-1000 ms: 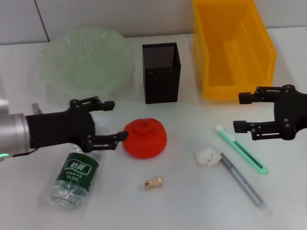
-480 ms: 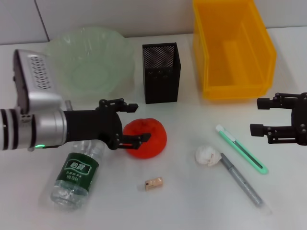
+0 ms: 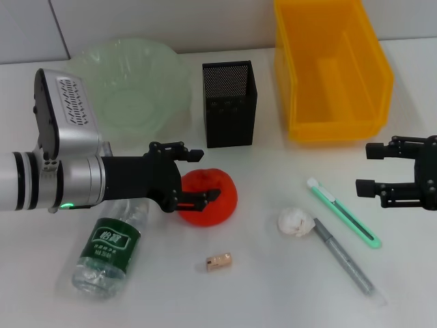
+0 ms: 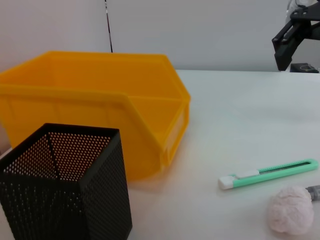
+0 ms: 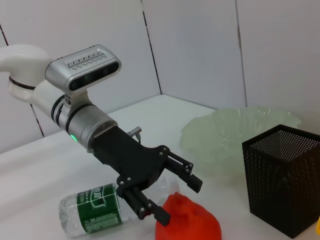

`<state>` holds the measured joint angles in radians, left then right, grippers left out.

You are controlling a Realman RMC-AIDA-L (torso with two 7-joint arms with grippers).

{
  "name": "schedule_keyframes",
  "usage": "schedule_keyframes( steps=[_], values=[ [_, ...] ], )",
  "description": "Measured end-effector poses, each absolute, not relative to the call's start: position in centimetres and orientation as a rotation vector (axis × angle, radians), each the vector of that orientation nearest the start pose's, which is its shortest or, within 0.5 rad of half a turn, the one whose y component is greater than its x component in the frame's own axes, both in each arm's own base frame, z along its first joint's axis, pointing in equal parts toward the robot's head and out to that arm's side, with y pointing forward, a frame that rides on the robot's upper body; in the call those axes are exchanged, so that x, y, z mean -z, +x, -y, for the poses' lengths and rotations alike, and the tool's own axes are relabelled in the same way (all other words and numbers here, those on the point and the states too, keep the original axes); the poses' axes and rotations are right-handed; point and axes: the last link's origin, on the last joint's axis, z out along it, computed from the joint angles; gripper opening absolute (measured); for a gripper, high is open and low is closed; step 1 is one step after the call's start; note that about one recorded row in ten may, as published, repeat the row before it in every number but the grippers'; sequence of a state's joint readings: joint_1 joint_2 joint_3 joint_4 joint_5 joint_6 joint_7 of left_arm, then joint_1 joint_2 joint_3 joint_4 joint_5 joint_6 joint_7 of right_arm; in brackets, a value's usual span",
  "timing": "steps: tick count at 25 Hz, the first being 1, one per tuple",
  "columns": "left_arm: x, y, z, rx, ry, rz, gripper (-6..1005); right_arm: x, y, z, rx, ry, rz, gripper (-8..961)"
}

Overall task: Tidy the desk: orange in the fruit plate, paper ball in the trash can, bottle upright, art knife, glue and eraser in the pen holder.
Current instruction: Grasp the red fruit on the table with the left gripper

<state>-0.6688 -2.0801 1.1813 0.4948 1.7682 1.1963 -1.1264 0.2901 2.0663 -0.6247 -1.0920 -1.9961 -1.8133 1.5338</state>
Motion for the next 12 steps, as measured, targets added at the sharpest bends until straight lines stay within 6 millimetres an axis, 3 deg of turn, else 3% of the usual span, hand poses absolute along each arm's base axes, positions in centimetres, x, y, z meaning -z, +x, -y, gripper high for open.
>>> schedule_keyframes(
  steps=[6, 12],
  values=[
    [7.67, -22.39, -35.94, 0.396, -2.858, 0.168, 782, -8.13, 28.87, -27.32, -0.593, -2.662, -0.612, 766],
    [7.86, -22.41, -35.82, 0.385, -2.868, 0.163, 565, -8.14, 28.79, -27.34, -0.594, -2.661, -0.607, 765]
  ],
)
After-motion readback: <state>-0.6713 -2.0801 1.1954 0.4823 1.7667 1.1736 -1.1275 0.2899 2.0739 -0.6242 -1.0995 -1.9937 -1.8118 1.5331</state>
